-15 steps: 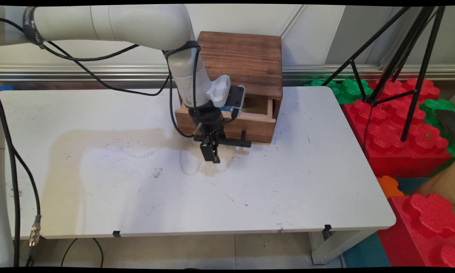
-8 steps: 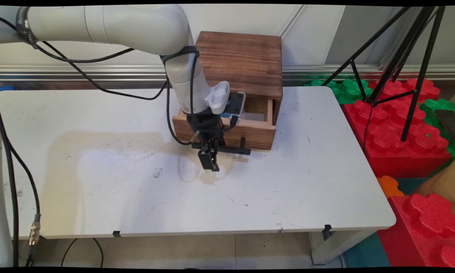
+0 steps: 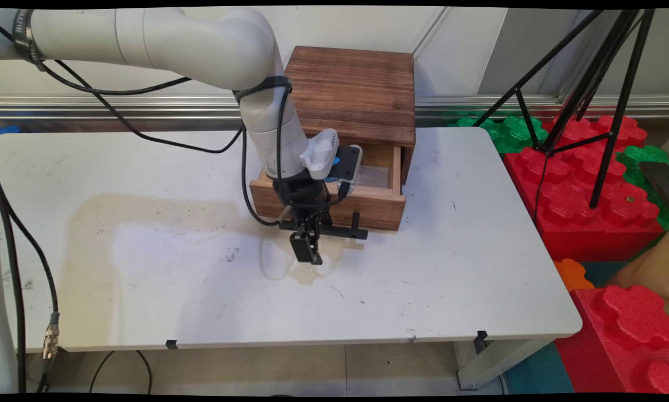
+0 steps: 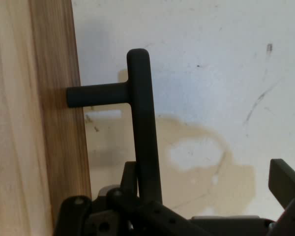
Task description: Open the drawer
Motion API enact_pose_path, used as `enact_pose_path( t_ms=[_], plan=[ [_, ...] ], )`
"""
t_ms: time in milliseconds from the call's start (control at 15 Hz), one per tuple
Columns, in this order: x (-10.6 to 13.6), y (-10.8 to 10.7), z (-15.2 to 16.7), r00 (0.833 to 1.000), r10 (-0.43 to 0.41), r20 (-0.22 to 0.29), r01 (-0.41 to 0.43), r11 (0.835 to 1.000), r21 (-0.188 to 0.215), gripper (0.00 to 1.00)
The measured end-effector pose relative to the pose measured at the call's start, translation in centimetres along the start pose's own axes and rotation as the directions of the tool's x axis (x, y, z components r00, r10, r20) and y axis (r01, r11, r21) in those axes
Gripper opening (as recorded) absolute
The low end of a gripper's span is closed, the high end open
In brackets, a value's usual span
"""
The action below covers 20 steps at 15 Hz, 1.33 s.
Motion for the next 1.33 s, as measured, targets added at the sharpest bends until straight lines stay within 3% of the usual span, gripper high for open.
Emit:
enact_pose_path(
  t_ms=[1333],
  plan=[
    [0.4,5.1,0.2,1.000,0.007,0.001,-0.007,1.000,-0.002,1.00]
  ],
)
